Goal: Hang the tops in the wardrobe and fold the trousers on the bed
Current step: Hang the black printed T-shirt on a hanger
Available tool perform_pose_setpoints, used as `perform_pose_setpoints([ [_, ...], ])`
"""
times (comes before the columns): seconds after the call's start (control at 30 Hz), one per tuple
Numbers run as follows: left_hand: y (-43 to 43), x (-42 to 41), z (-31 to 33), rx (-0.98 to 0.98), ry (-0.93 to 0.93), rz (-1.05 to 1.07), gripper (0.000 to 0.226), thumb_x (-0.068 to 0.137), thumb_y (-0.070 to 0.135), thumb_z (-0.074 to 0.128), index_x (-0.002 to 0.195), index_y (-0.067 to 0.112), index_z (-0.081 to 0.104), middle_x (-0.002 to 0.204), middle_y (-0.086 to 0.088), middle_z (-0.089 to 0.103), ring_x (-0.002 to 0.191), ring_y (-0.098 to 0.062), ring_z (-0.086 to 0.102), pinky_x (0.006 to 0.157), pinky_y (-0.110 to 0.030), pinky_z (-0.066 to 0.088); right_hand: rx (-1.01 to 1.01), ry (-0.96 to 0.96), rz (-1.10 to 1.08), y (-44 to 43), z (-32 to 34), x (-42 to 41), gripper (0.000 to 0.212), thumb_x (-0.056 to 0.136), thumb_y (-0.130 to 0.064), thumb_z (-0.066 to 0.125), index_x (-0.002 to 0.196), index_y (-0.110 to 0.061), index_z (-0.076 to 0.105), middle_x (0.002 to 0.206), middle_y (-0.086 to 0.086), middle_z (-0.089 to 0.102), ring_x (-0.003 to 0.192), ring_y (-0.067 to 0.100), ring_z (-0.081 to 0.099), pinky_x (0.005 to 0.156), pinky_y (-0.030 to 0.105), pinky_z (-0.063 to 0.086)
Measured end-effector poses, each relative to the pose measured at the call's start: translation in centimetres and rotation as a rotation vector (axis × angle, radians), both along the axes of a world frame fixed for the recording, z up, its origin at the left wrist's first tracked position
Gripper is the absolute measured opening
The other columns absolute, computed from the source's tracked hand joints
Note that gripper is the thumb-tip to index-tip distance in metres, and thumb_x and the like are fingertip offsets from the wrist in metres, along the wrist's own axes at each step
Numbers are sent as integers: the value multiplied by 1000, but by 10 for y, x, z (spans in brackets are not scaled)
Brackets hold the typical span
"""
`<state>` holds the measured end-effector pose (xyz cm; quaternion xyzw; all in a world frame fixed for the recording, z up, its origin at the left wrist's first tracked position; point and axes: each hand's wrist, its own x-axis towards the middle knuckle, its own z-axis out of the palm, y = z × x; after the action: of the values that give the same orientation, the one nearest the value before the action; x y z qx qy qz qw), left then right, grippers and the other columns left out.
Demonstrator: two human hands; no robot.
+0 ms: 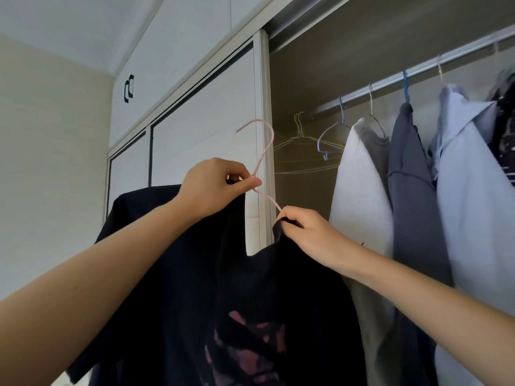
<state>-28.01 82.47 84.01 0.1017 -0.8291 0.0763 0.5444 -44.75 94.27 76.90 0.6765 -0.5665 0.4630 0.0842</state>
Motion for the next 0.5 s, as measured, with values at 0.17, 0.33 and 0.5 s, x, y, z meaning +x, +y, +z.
perform_pose_setpoints([
  [0.17,-13,9,-5,16,-58,-44,32,82,57,63,84,26,70,78,11,67,76,-10,62,72,-32,51,13,-183,34,23,20,-10,28,89,-11,55,67,-20,69,68,-1,60,72,10,58,72,28,42],
  [0.33,-61,31,-4,104,30,60,26,89,55,59,74,34,65,69,16,64,69,-8,59,66,-37,49,-102,-253,-20,56,34,-38,16,85,-7,60,75,-9,72,76,8,65,80,19,61,77,30,43],
  [0.5,-72,22,-6,42,117,163,31,96,54,44,77,33,57,62,11,59,63,-8,55,55,-30,39,-175,-8,-187,69,48,-45,30,84,-8,68,104,-30,64,98,-11,68,88,1,64,75,15,46],
])
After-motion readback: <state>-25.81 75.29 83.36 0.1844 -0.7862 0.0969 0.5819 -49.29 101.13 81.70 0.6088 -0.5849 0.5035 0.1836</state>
